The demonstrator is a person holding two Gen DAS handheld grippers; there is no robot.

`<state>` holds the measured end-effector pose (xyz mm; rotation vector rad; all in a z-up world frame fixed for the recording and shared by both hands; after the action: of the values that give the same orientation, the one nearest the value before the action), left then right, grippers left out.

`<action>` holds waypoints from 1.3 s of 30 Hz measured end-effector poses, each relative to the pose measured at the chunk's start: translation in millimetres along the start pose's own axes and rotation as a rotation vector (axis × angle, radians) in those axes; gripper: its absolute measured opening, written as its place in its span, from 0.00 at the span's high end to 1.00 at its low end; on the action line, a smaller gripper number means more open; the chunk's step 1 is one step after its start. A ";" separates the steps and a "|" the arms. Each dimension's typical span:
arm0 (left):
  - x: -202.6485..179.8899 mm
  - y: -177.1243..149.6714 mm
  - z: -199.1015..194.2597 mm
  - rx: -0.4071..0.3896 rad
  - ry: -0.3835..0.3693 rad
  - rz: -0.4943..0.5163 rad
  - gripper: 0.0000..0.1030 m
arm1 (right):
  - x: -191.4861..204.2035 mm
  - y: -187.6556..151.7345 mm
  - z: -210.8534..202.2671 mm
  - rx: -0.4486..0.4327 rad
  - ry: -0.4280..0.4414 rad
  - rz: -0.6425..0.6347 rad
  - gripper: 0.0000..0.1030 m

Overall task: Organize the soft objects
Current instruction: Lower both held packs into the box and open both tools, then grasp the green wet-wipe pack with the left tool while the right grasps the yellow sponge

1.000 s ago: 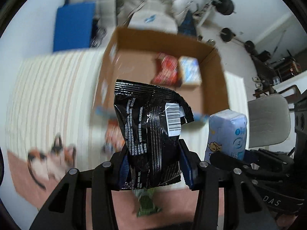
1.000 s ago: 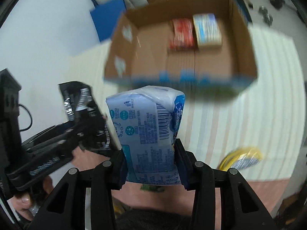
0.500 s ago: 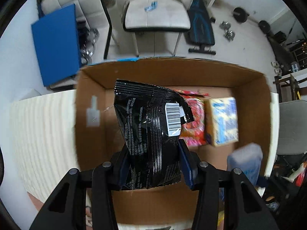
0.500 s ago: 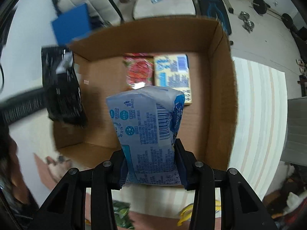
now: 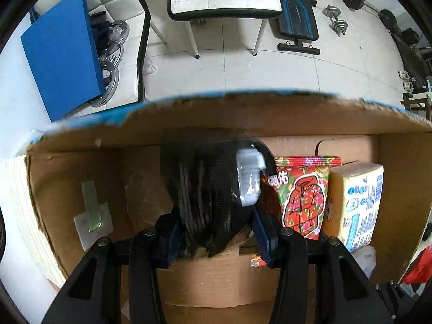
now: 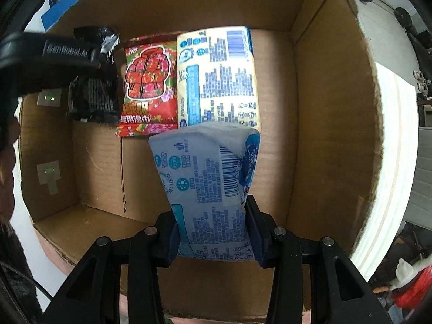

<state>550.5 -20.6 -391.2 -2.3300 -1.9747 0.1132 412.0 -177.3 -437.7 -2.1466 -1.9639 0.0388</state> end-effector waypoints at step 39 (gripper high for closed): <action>-10.7 -176.1 -202.5 -0.389 -0.008 -0.038 0.05 | 15.4 -87.9 -127.1 -0.277 0.076 -0.028 0.00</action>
<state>398.7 -6.0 -170.1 -2.5082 -2.2107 -0.2913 349.7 -174.9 -295.5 -2.2456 -2.0575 -0.3338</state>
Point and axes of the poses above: each gripper's, at about its wrist camera, not at the fingertips, and z roughly the way its jaws point, x to its left, y to its top, the point moved 3 cm from there along z, roughly the way its jaws point, and after that the axes turned 5 degrees about z, right-handed, at the moved point
